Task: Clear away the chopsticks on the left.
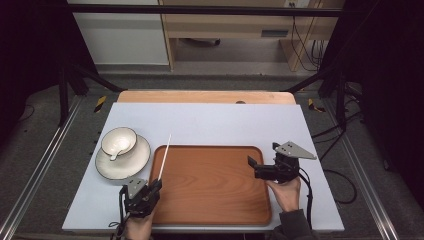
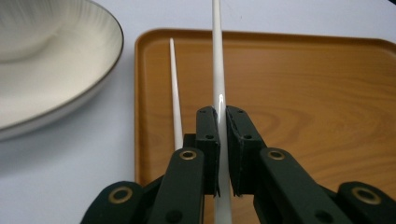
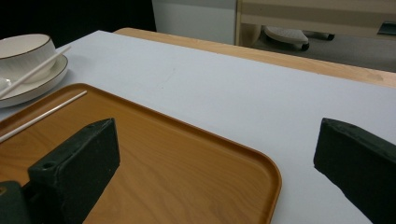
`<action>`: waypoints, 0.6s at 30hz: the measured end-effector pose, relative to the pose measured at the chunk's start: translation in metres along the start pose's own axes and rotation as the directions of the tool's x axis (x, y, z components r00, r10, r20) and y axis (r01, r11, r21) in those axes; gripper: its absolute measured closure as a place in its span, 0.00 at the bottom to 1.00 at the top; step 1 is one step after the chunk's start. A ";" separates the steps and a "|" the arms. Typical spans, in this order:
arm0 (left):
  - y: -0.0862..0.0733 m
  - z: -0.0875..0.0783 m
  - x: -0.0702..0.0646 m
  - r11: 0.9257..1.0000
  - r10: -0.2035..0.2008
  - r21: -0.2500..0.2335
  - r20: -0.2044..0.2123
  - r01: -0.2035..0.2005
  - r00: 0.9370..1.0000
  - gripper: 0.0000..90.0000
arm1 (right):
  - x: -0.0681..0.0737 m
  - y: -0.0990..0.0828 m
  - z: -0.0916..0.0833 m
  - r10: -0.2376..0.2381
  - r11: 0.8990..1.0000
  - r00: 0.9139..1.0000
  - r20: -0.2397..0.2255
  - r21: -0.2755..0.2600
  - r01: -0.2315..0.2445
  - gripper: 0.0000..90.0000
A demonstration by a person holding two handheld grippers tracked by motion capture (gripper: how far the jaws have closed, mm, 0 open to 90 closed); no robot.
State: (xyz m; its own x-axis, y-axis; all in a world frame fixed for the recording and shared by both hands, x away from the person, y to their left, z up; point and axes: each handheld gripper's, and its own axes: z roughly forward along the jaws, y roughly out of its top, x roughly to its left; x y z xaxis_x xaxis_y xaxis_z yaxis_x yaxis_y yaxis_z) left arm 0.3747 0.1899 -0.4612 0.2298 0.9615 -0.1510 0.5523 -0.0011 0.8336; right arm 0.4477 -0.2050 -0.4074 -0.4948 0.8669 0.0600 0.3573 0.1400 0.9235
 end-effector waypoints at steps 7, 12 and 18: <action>-0.007 0.004 0.001 0.999 -0.011 0.033 -0.010 0.011 1.000 0.93 | 0.000 0.000 0.001 -0.002 1.000 1.000 -0.002 0.005 0.002 0.01; -0.010 0.006 -0.002 0.998 0.008 0.058 -0.026 -0.007 1.000 0.93 | 0.001 -0.001 0.001 -0.002 1.000 1.000 -0.002 0.006 0.002 0.01; -0.012 0.011 -0.006 0.996 0.020 0.088 -0.039 -0.016 0.999 0.93 | 0.001 0.000 0.001 -0.004 1.000 1.000 -0.001 0.005 0.004 0.01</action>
State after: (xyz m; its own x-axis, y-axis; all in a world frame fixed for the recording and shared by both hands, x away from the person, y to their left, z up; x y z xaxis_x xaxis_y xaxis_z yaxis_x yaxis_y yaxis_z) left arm 0.3757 0.1812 -0.4758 0.2094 0.9712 -0.1135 0.6172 -0.0412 0.7857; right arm 0.4480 -0.2039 -0.4082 -0.4974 0.8657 0.0569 0.3594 0.1460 0.9217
